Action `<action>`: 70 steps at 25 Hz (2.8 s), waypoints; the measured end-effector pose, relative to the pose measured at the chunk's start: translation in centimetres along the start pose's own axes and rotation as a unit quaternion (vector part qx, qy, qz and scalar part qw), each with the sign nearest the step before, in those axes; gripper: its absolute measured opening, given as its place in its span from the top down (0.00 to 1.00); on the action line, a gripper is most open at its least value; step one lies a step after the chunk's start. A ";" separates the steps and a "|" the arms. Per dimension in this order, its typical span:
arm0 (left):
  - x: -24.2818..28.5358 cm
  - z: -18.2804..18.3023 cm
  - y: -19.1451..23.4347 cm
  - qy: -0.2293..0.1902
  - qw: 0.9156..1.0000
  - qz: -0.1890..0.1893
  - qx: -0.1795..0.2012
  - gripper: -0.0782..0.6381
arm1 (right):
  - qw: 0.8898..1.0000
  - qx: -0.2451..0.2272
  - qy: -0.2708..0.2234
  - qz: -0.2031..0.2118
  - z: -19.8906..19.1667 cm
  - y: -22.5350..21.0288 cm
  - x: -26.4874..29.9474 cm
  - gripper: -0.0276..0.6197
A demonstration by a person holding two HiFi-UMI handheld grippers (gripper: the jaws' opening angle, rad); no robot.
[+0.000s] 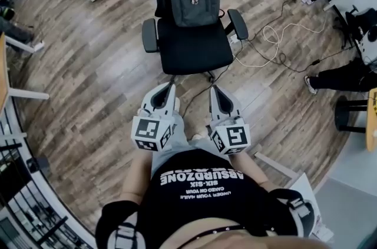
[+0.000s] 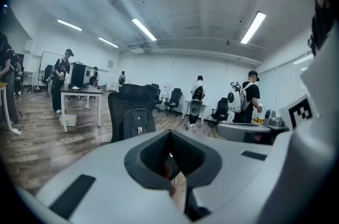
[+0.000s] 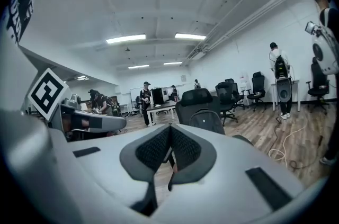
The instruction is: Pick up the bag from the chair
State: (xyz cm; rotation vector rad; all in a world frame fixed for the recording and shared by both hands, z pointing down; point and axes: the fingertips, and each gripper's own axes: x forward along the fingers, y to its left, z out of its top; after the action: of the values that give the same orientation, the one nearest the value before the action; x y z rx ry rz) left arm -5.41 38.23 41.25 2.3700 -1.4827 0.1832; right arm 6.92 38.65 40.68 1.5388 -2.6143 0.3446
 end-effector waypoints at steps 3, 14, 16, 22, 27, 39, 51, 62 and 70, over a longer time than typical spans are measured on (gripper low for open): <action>2.3 1.5 5.6 0.000 1.000 0.014 -0.009 0.87 | 1.000 -0.012 -0.002 -0.001 0.5 -0.1 5.3 0.94; 11.0 5.2 16.5 0.025 0.999 -0.029 -0.003 0.87 | 0.996 -0.016 0.005 -0.082 3.4 -2.6 17.2 0.94; 12.5 4.9 17.2 0.032 0.999 -0.038 -0.008 0.87 | 0.995 -0.018 0.009 -0.093 3.2 -3.1 17.8 0.94; 16.5 4.0 17.7 0.049 0.997 -0.052 -0.024 0.87 | 0.991 -0.032 0.034 -0.123 2.6 -6.7 19.2 0.94; 20.6 6.1 18.2 0.041 0.998 -0.043 -0.017 0.87 | 0.992 -0.035 0.027 -0.122 4.5 -10.4 22.7 0.94; 32.0 10.9 17.8 0.041 0.999 0.008 0.008 0.87 | 0.997 -0.029 -0.003 -0.072 9.0 -19.8 31.6 0.93; 38.0 12.4 17.9 0.052 0.997 0.048 0.022 0.87 | 0.998 -0.020 0.025 -0.048 6.6 -27.4 37.8 0.94; 40.8 11.5 21.5 0.063 0.996 0.064 0.015 0.87 | 0.996 -0.057 0.044 -0.055 6.4 -29.5 40.9 0.93; 44.5 9.7 23.7 0.094 0.993 0.068 0.016 0.87 | 0.989 -0.089 0.097 -0.063 4.8 -33.0 42.7 0.93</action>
State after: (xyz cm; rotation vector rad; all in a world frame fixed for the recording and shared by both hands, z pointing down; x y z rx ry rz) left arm -7.32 -12.34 49.95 2.2070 -1.5601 0.4523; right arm 15.01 -14.29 48.97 1.5207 -2.3195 0.2310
